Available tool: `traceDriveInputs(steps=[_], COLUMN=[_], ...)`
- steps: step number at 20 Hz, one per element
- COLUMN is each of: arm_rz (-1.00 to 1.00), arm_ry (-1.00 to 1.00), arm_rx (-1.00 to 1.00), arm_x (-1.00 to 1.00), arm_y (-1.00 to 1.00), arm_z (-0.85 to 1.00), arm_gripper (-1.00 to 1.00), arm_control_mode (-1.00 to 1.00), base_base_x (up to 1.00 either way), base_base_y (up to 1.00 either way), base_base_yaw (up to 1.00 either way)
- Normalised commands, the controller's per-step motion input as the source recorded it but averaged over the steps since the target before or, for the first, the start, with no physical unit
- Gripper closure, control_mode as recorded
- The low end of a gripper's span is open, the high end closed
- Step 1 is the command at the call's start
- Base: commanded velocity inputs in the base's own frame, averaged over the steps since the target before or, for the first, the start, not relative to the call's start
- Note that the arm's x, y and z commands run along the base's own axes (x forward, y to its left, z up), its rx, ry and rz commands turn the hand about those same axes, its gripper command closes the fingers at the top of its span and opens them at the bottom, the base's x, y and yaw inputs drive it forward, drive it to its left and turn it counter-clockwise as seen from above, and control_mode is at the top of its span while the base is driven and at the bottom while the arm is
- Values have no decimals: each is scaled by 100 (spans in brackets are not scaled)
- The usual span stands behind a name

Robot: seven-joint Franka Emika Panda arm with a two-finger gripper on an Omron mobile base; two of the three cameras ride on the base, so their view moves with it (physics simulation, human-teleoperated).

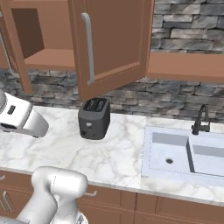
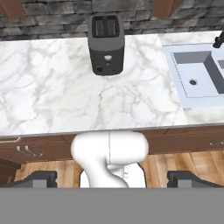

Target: Close all open cabinet doors.

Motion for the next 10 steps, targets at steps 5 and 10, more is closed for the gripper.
traceDriveInputs(steps=[5,10], arm_rz=[0,0], arm_ry=[0,0], arm_rx=[0,0], arm_x=[0,0], arm_y=[0,-3], arm_z=[0,0], arm_gripper=[-100,-100], arm_control_mode=[100,-100], base_base_x=[11,0], base_base_y=[0,0], base_base_yaw=[0,0])
